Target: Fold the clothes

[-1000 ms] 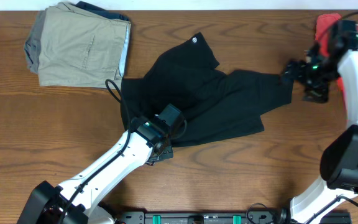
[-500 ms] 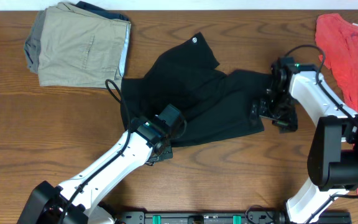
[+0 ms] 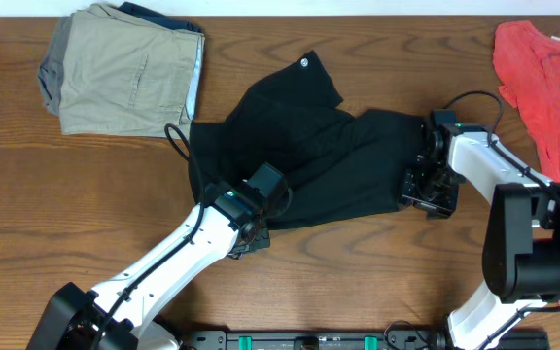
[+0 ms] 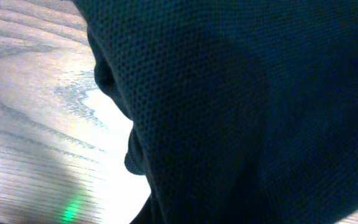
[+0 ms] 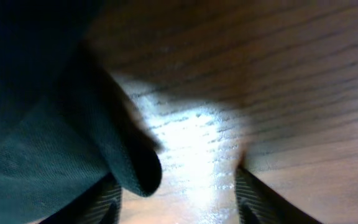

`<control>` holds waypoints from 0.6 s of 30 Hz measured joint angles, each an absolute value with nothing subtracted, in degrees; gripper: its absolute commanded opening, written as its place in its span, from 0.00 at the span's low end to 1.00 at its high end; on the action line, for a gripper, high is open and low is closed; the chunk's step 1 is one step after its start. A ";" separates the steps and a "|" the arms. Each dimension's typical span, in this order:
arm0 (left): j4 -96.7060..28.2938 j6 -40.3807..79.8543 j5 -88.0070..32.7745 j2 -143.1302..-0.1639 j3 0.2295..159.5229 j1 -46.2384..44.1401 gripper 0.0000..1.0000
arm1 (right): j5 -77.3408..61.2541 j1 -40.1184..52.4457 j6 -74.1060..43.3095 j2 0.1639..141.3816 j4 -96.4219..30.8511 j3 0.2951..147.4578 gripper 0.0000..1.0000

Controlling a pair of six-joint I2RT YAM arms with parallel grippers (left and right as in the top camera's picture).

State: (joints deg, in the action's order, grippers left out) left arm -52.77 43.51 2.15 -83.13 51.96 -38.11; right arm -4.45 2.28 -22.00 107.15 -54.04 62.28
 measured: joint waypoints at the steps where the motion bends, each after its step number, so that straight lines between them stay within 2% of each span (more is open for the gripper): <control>1: -52.75 43.51 2.15 -83.13 51.96 -38.11 0.07 | -4.49 2.28 -22.09 107.04 -53.65 62.22 0.41; 5: -52.75 43.51 2.15 -83.13 51.99 -38.11 0.07 | -4.71 2.28 -22.41 106.94 -52.97 62.17 0.24; 10: -52.69 43.51 2.15 -83.13 51.96 -38.11 0.07 | -5.63 2.28 -22.52 106.89 -52.47 62.17 0.12; 12: -52.69 43.51 2.15 -83.13 51.99 -38.11 0.08 | -6.07 2.28 -22.76 106.89 -52.01 62.17 0.01; 18: -52.69 43.51 2.15 -83.13 51.99 -38.11 0.06 | -6.83 2.28 -22.57 106.87 -51.53 62.17 0.01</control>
State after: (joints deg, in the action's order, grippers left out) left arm -52.69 43.51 2.15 -83.13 51.99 -38.11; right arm -6.83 2.28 -22.57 106.87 -51.53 62.17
